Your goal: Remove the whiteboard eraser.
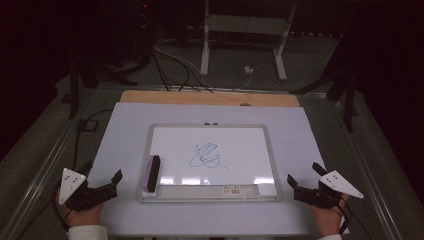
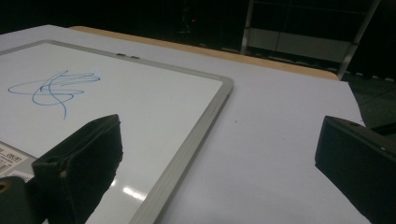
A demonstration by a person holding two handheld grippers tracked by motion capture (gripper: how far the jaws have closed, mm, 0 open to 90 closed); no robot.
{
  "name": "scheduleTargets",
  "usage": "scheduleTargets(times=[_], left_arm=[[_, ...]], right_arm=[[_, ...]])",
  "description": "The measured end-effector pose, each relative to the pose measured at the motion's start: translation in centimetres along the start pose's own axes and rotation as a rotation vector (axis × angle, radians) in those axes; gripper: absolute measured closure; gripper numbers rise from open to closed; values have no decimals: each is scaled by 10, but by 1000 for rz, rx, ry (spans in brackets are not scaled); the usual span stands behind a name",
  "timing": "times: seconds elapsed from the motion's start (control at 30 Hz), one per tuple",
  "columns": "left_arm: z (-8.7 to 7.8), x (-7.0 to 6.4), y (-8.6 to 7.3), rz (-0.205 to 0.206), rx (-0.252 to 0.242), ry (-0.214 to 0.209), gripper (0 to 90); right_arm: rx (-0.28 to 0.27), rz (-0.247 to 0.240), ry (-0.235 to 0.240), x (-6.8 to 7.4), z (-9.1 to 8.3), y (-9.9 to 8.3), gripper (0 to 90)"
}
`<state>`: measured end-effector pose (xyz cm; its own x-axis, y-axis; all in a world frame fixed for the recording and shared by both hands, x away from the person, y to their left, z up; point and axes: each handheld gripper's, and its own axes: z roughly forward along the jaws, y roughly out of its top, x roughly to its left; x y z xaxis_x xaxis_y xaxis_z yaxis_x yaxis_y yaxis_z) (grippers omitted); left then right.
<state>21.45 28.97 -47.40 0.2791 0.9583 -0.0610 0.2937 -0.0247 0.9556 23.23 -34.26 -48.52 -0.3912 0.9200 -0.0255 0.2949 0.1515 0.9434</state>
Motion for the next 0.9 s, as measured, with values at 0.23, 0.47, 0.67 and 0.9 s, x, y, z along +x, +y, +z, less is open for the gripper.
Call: scheduleTargets(times=[0.23, 0.47, 0.67, 0.9], left_arm=[[1, -4, 8, -23, 64, -30, 15], [6, -13, 11, -15, 119, -85, 15], [11, -19, 12, -15, 162, -113, 15], [21, -25, 11, -24, 223, -141, 16]], right_arm=[[-4, 11, -4, 0, -1, 0, 13], [-7, 7, -3, 0, -2, 0, 14], [-9, 8, -1, 0, -2, 0, 14], [-6, 14, 4, 1, -2, 0, 13]])
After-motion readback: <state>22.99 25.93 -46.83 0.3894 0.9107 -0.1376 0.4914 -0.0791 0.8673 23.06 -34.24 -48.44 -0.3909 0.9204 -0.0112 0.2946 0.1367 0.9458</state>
